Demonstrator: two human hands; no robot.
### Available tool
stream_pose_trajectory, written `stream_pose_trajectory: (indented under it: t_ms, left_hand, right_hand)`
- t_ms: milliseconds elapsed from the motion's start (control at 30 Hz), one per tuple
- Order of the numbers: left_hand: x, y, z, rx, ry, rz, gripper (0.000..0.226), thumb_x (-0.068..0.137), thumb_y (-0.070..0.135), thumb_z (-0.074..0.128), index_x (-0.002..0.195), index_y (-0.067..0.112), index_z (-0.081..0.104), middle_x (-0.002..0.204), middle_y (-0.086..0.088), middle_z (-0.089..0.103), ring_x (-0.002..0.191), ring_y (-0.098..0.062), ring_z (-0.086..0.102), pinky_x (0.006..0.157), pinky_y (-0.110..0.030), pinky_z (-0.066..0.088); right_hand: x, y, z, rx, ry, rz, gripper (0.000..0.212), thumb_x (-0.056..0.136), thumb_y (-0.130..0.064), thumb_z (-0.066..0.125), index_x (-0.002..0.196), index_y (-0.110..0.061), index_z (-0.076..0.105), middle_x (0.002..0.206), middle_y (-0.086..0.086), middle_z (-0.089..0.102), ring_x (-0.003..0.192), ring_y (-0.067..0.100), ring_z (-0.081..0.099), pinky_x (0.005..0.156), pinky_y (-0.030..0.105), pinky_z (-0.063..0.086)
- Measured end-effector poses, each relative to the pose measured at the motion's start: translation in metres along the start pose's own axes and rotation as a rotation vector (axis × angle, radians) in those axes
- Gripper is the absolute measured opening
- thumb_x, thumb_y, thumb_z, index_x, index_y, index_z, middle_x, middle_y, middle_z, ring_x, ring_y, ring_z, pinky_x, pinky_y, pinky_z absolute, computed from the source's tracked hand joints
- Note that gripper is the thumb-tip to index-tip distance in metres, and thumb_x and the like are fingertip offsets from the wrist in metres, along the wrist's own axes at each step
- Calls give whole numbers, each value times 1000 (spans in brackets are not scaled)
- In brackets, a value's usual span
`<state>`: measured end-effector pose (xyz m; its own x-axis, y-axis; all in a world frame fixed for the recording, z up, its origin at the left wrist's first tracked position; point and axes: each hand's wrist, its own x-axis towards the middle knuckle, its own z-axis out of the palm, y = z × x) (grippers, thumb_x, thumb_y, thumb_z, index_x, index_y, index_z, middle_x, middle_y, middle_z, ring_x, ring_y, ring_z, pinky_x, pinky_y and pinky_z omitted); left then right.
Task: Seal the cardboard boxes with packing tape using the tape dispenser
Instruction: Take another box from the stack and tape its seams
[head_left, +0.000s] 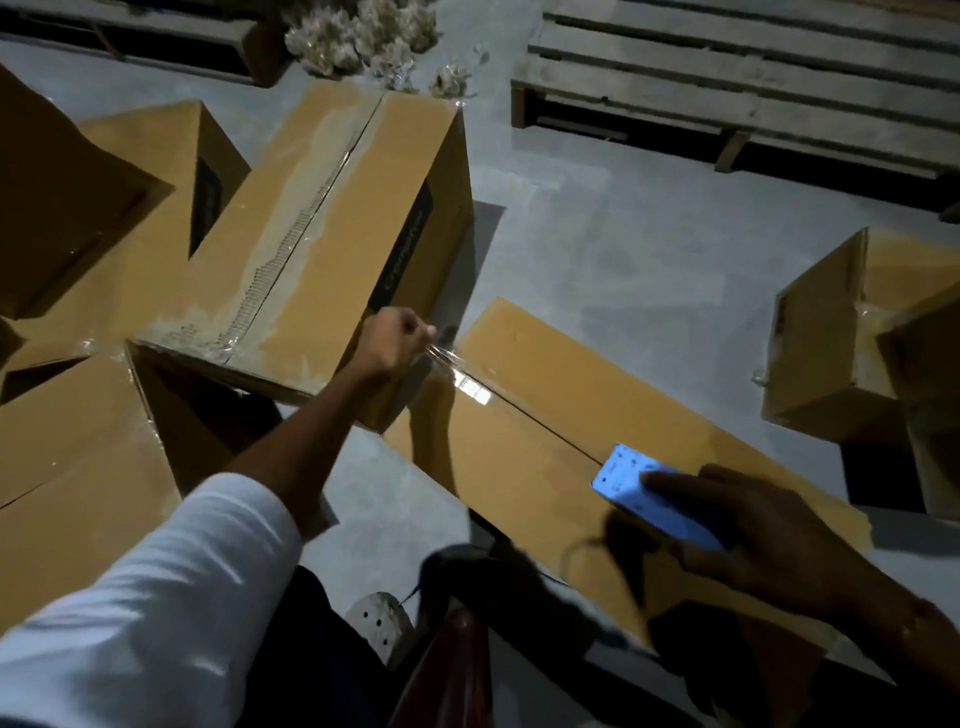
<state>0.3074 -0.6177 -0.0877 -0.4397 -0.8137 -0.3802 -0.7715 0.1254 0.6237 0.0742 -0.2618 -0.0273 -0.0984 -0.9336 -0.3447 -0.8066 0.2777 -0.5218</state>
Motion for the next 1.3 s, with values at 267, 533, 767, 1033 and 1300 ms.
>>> stream_pose_trajectory:
  t_ms: [267, 533, 767, 1033, 1300]
  left_hand:
    - [19, -23, 26, -126, 48, -99, 20, 96, 3, 57, 81, 16, 61, 76, 0, 61, 68, -12, 58, 55, -18, 48]
    - [31, -27, 40, -97, -49, -65, 6, 99, 5, 59, 101, 7, 65, 102, -8, 66, 91, -15, 64, 73, -20, 55]
    - [37, -33, 47, -209, -39, -179, 17, 97, 5, 56, 87, 13, 67, 102, -8, 67, 100, -24, 66, 80, -34, 57]
    - [38, -36, 51, -323, -41, -244, 16, 97, 10, 57, 86, 18, 64, 96, 0, 64, 91, -15, 62, 64, -24, 48]
    - [38, -40, 60, -21, 68, -93, 14, 96, 9, 60, 88, 20, 66, 94, 1, 65, 87, -10, 59, 63, -12, 44]
  right_hand:
    - [33, 5, 20, -81, -76, 62, 72, 71, -69, 56, 137, -42, 53, 112, -8, 66, 93, 12, 64, 71, 25, 43]
    - [39, 12, 24, -69, -166, 147, 89, 61, -81, 36, 140, -43, 48, 104, -12, 59, 92, 11, 62, 74, 29, 51]
    - [42, 12, 29, -83, -183, 162, 76, 70, -72, 54, 140, -44, 48, 98, -16, 54, 87, 7, 59, 69, 24, 48]
    - [45, 15, 34, -48, -177, 166, 69, 78, -55, 71, 142, -42, 48, 100, -14, 55, 87, 8, 59, 72, 27, 50]
    - [51, 15, 42, -100, -196, 184, 68, 81, -57, 68, 143, -44, 44, 103, -11, 52, 93, 13, 60, 74, 28, 48]
